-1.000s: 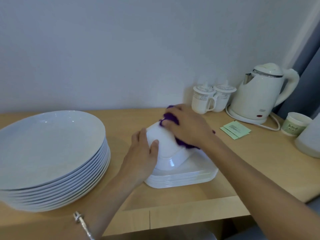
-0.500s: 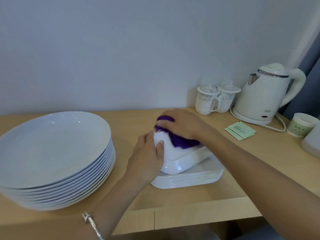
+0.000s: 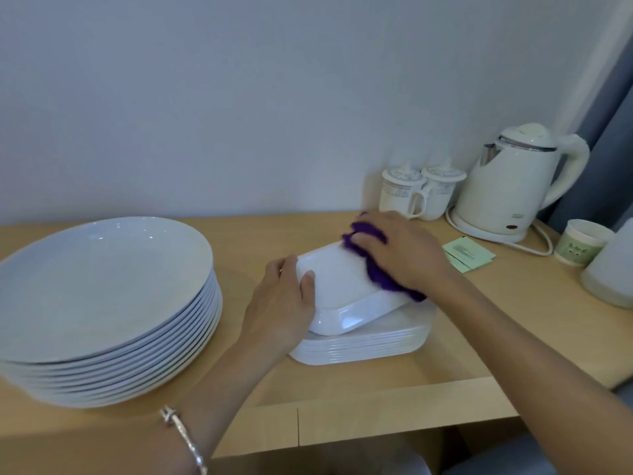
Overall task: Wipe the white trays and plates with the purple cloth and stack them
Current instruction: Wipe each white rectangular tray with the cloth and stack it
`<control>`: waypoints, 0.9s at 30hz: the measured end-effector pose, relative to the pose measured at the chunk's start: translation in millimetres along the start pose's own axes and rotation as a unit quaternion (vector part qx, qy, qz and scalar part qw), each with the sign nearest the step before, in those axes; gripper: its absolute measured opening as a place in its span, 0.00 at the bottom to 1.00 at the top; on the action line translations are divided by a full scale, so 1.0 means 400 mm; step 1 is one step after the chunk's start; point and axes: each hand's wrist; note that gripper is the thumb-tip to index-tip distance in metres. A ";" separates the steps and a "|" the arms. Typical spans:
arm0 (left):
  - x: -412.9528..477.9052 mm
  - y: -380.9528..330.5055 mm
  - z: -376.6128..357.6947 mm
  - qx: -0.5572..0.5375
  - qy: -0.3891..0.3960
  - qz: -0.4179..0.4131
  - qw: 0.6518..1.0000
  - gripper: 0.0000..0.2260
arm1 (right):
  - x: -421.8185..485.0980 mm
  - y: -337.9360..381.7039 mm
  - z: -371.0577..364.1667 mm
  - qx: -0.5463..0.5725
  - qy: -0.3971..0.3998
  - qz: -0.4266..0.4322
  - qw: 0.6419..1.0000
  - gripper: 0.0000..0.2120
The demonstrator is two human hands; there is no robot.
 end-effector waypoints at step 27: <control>-0.076 -0.002 0.006 0.234 -0.053 -0.261 0.935 0.24 | 0.043 0.025 -0.075 0.079 -0.076 -0.046 0.993 0.15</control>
Point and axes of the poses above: each hand's wrist, its own x-axis towards the middle knuckle, its own z-axis out of the back of the hand, y = z × x, and after that the axes turned 2 degrees about -y, right-handed
